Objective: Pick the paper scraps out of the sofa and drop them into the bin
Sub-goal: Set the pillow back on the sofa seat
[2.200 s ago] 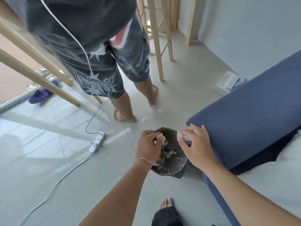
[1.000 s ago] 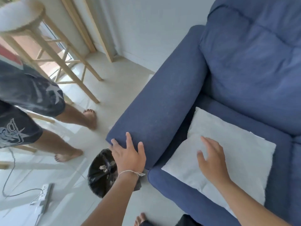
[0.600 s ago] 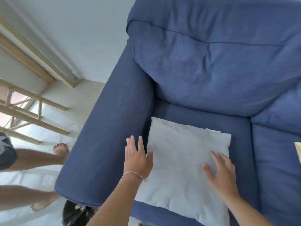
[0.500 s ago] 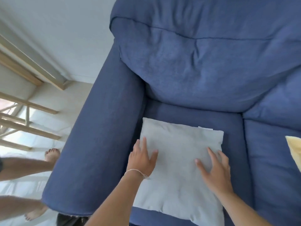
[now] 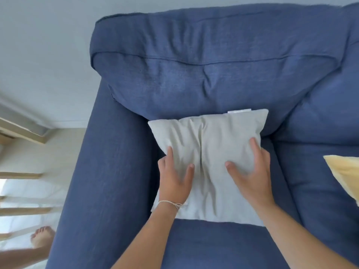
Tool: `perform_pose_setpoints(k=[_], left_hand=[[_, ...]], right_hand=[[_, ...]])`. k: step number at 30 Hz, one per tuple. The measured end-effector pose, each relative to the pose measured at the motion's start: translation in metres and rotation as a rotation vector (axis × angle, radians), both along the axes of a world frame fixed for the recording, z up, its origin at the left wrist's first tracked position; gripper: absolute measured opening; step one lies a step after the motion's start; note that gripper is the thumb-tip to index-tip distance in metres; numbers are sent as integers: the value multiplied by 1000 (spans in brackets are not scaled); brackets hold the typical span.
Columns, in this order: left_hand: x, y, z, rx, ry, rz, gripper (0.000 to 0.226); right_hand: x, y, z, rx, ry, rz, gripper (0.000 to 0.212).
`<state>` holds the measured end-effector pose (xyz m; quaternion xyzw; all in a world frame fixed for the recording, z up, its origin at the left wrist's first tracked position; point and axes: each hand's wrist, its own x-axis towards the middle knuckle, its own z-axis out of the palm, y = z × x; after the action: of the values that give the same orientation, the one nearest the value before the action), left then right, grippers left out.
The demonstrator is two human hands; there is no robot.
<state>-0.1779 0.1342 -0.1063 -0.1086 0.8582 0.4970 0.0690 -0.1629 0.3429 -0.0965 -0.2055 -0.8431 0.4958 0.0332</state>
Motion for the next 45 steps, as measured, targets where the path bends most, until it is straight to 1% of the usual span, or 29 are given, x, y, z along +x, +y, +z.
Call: perform_pose_setpoints(k=[2, 4, 6, 9, 12, 14, 16, 17, 18, 20, 22, 23, 25, 27, 28, 30, 32, 35, 39, 45], left_hand=[[-21, -3, 7, -4, 94, 24, 85], [-40, -5, 10, 0, 125, 28, 85], [-55, -10, 6, -1, 102, 9, 84], [-64, -20, -4, -55, 57, -61, 84], [-64, -36, -4, -34, -5, -121, 88], [-56, -50, 3, -22, -25, -147, 88], [-41, -71, 12, -49, -26, -141, 87], [-32, -86, 17, -79, -28, -120, 87], [-22, -102, 21, -119, -31, -90, 87], [-1, -138, 25, -220, -45, -25, 90], [21, -173, 29, -397, -76, 28, 96], [32, -187, 31, -500, -107, 46, 103], [52, -211, 32, -673, -219, 59, 122], [76, -231, 30, -756, -396, 40, 142], [88, -238, 27, -749, -494, 49, 149], [108, -246, 22, -653, -645, 138, 161], [118, -248, 18, -583, -687, 208, 166], [116, -250, 15, -571, -717, 192, 169], [118, -256, 9, -525, -720, 163, 170], [114, -259, 9, -472, -715, 184, 169]], right_hand=[[-19, -2, 10, 12, 87, -17, 100], [-38, -2, 13, 9, 101, -3, 106], [-52, -2, 10, 15, 50, 13, 110], [-61, -4, -5, 54, -4, 29, 111], [-67, -10, -14, 68, -28, -2, 111], [-67, -14, -16, 181, -43, -62, 112], [-63, -26, -13, 379, -29, -98, 109], [-60, -36, -10, 463, 12, -70, 107], [-56, -49, -6, 531, 73, 4, 104], [-49, -81, 1, 623, 210, 238, 97], [-43, -118, 4, 657, 302, 512, 93], [-41, -137, 6, 660, 310, 656, 93], [-39, -173, 8, 683, 257, 958, 100], [-37, -209, 6, 729, 216, 1212, 110], [-36, -227, 5, 756, 217, 1298, 116], [-35, -261, 7, 823, 262, 1410, 125], [-36, -293, 9, 892, 294, 1499, 131], [-45, -323, 11, 1004, 303, 1595, 140], [-58, -338, 12, 1095, 131, 1663, 146], [-60, -343, 14, 1086, 63, 1676, 143]])
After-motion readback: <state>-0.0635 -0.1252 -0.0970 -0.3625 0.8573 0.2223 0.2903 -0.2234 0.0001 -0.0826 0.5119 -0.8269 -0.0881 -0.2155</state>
